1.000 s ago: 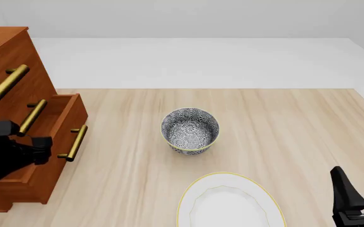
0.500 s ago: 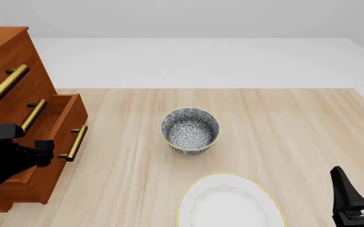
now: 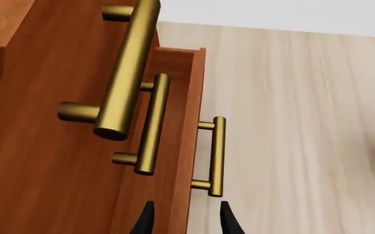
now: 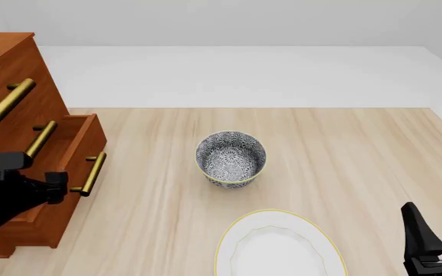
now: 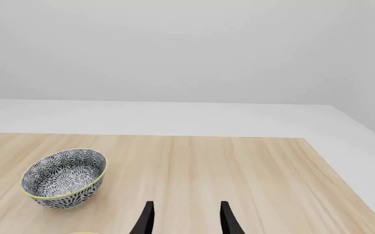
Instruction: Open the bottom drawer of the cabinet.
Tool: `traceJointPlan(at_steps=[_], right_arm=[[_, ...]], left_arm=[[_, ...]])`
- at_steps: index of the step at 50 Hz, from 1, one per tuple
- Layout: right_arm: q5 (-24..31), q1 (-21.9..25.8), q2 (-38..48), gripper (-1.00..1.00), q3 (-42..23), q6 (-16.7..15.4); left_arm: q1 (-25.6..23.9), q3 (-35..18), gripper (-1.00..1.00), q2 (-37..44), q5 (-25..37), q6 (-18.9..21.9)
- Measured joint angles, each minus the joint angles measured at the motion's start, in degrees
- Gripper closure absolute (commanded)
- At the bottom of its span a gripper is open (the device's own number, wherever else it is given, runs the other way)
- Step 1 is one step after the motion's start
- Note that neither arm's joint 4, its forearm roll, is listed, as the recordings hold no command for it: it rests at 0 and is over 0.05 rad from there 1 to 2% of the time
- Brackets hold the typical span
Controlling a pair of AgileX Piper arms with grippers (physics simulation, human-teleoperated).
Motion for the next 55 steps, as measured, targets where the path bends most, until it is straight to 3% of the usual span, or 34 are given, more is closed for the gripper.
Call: traceJointPlan(at_steps=[55], right_arm=[[0.0,0.0,0.0,-1.00,0.0,0.0]], left_arm=[[-0.3,0.9,-1.00,5.2,-4.3,0.5]])
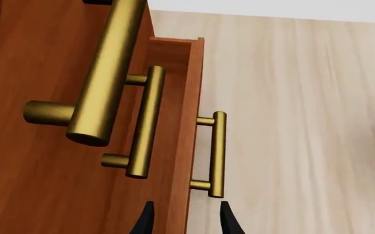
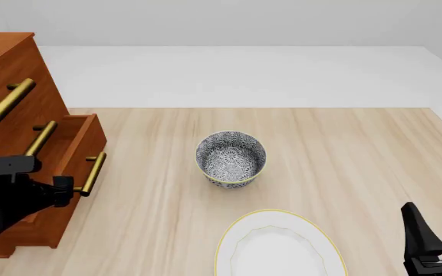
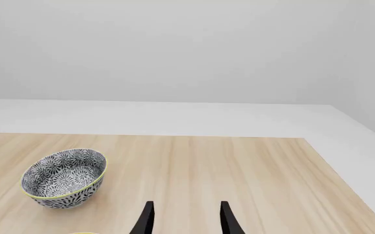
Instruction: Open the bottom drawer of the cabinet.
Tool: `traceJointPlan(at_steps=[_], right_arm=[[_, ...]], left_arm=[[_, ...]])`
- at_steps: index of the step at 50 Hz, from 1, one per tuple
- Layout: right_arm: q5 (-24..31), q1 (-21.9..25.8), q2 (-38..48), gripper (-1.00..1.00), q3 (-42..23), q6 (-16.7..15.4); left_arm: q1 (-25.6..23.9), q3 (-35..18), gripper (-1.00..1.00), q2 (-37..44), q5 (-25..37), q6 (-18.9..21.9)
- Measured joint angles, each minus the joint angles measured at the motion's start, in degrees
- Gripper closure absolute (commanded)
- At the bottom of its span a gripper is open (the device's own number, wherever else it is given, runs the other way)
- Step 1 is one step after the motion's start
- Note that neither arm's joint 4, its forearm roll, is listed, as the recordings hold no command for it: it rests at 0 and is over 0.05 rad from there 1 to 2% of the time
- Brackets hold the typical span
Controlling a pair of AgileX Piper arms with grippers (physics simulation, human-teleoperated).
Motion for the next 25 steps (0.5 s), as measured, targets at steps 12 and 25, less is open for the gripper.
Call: traceJointPlan(at_steps=[12,25], right_arm=[[0.0,0.0,0.0,-1.00,0.0,0.0],[0.0,0.0,0.0,-1.00,0.0,0.0]], left_arm=[[0.0,0.1,-1.00,0.7,-0.6,0.0],[0.2,-0.1,-1.00,1.9,-1.3,0.2]])
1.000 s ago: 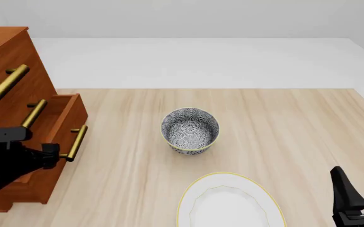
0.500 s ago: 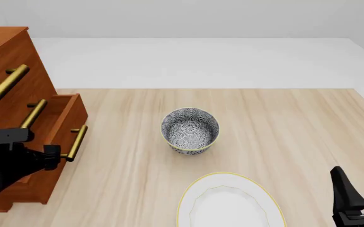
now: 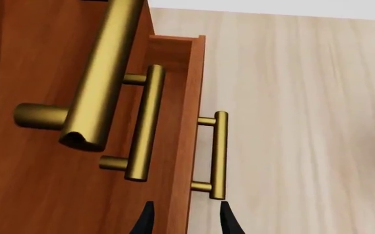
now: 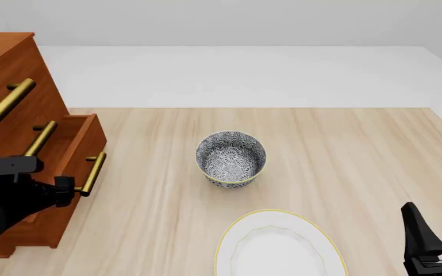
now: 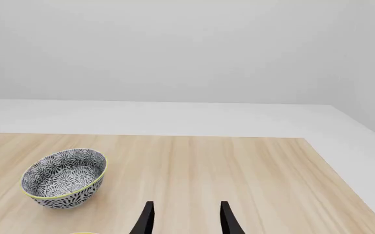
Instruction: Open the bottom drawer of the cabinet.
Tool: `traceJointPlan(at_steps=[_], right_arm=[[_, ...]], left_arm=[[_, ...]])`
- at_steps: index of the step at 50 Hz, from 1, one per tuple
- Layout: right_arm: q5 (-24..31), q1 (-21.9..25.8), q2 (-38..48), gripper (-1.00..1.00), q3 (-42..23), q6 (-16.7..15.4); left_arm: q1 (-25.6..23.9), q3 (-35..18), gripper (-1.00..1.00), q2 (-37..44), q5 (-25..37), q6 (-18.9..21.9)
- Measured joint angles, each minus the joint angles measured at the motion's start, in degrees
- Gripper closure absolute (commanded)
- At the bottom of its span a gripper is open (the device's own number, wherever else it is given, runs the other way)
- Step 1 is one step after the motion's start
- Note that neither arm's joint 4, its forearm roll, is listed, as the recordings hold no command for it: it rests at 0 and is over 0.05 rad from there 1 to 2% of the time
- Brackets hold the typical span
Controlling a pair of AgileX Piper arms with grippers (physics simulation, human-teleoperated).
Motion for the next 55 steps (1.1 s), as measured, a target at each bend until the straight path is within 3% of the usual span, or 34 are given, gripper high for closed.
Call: traceJointPlan(at_steps=[55], right_arm=[[0.0,0.0,0.0,-1.00,0.0,0.0]], left_arm=[[0.0,0.4,-1.00,5.9,-4.5,-0.7]])
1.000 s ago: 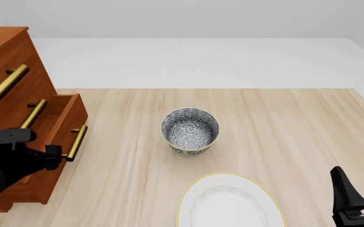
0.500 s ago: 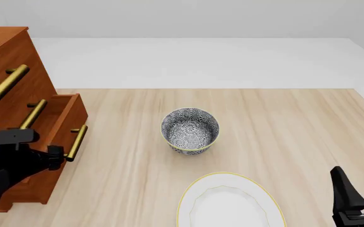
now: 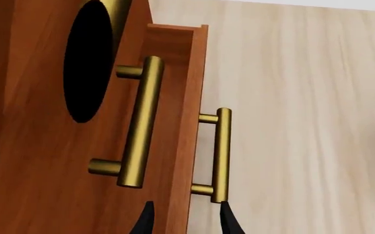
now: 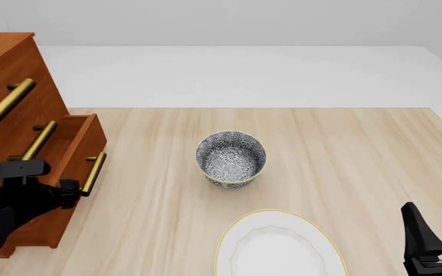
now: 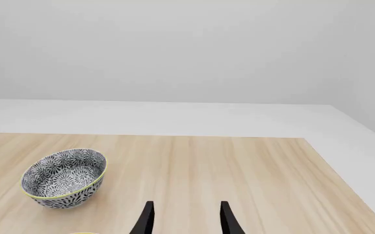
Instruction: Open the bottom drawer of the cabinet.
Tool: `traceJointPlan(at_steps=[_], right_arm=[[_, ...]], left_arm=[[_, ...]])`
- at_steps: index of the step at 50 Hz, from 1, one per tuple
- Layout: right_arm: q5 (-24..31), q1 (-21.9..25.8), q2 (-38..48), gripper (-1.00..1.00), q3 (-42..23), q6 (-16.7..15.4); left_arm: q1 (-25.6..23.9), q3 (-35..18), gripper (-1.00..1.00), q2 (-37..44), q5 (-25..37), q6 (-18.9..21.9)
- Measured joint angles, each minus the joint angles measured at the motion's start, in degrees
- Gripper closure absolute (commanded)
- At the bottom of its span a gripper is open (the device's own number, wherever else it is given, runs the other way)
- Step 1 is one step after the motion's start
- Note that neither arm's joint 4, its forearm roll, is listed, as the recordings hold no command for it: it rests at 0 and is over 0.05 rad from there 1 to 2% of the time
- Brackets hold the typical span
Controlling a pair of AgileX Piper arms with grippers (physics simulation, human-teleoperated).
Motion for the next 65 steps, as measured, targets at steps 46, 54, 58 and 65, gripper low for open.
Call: traceJointPlan(at_steps=[46,54,58,65], right_arm=[[0.0,0.0,0.0,-1.00,0.0,0.0],[0.0,0.0,0.0,-1.00,0.0,0.0],[0.0,0.0,0.0,-1.00,0.0,0.0],[0.0,0.0,0.0,-1.00,0.0,0.0]], left_arm=[[-1.8,0.2,-1.00,1.5,-1.1,-1.8],[-2.3,0.1,-1.00,1.7,-1.1,-2.0],[-2.6,0.0,-1.00,1.8,-1.2,-2.0],[-3.1,-0.2,-1.00,2.4,-1.5,-2.2]])
